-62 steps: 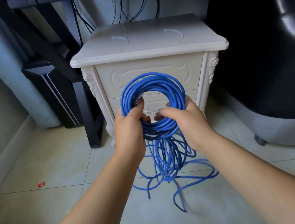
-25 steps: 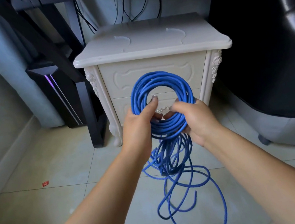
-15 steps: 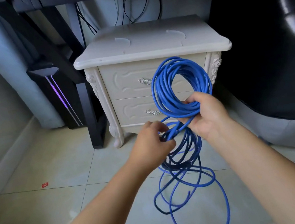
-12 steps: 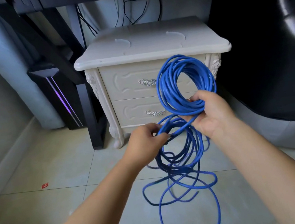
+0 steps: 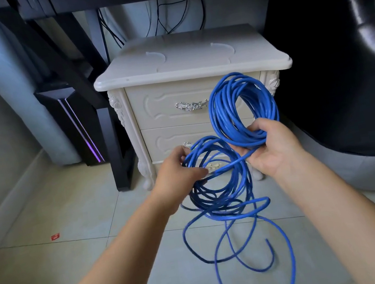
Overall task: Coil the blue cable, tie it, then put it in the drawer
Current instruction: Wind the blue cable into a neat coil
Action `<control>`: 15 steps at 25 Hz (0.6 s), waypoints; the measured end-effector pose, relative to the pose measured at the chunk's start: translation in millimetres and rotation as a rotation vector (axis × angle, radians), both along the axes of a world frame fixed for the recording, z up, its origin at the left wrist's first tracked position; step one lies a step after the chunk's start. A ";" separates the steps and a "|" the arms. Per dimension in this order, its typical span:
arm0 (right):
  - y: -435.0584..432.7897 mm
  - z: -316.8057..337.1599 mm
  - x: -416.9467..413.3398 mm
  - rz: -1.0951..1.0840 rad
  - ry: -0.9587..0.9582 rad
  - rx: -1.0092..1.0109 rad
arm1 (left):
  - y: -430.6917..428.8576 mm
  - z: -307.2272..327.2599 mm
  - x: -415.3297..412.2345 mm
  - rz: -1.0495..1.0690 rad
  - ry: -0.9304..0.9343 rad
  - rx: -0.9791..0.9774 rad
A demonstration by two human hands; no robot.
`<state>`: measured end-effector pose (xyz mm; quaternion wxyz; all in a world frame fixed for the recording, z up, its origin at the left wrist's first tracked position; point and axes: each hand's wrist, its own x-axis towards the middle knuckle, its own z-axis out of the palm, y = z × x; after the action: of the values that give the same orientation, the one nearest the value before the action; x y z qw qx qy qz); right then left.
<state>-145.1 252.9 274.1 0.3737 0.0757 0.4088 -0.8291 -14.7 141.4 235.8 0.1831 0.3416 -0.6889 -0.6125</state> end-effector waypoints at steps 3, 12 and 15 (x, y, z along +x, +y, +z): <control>0.4 -1.9 0.6 0.015 0.027 0.010 | 1.2 -2.7 -1.6 0.083 -0.144 -0.347; 6.2 -3.9 -2.0 0.088 0.239 0.222 | -24.3 7.5 13.6 0.044 0.112 0.646; 6.8 -10.2 -2.4 0.060 0.225 0.268 | -34.0 8.9 19.9 0.028 0.269 0.796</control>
<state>-147.5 259.7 263.9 0.3366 0.0194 0.5569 -0.7590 5.2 107.4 244.7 0.1334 0.3122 -0.3638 -0.8674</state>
